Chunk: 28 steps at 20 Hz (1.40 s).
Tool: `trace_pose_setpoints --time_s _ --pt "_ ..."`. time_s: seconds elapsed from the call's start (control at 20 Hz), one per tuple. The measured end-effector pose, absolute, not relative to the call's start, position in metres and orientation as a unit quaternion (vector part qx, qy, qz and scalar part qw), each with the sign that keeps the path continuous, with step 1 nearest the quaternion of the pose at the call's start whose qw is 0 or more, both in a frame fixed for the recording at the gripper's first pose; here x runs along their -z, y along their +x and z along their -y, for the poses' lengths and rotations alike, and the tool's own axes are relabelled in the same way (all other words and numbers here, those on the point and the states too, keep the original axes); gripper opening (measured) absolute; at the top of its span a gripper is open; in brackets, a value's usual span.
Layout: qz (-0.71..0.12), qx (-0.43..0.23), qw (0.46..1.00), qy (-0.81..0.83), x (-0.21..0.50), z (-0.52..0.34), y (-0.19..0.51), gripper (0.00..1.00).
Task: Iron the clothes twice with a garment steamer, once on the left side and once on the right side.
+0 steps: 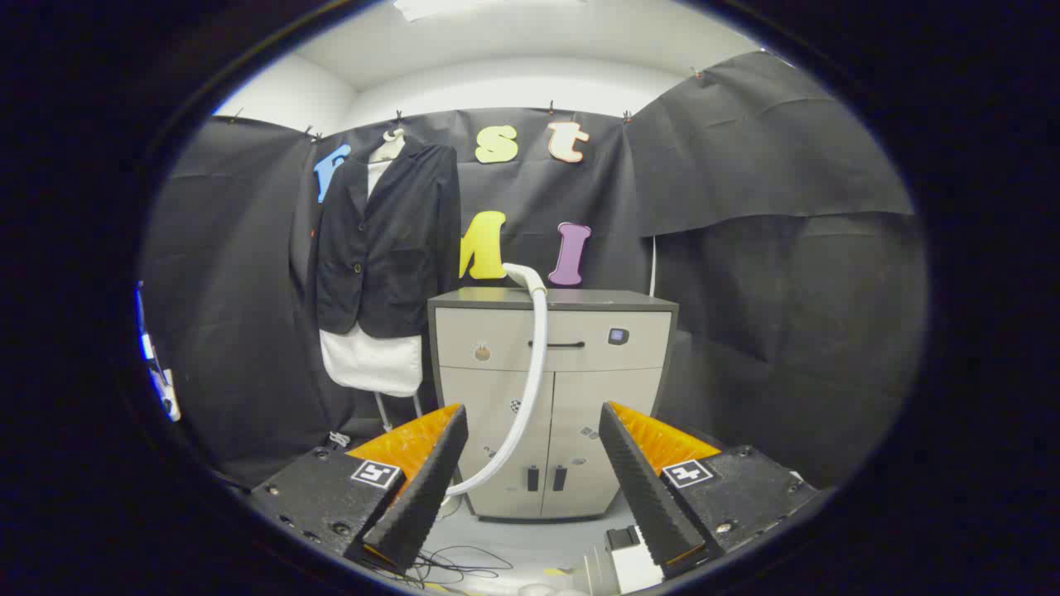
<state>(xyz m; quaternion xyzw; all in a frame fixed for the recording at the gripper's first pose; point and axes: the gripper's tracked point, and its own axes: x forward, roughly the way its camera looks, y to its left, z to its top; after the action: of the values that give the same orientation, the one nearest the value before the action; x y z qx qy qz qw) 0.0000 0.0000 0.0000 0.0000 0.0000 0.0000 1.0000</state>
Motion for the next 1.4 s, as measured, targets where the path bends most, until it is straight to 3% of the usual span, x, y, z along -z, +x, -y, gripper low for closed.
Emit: trace_pose_setpoints --time_s 1.0,1.4 --pt "-0.011 -0.034 0.999 -0.011 0.001 -0.025 0.016 1.0" --pt "0.017 -0.04 0.999 -0.012 -0.07 -0.016 0.059 1.0"
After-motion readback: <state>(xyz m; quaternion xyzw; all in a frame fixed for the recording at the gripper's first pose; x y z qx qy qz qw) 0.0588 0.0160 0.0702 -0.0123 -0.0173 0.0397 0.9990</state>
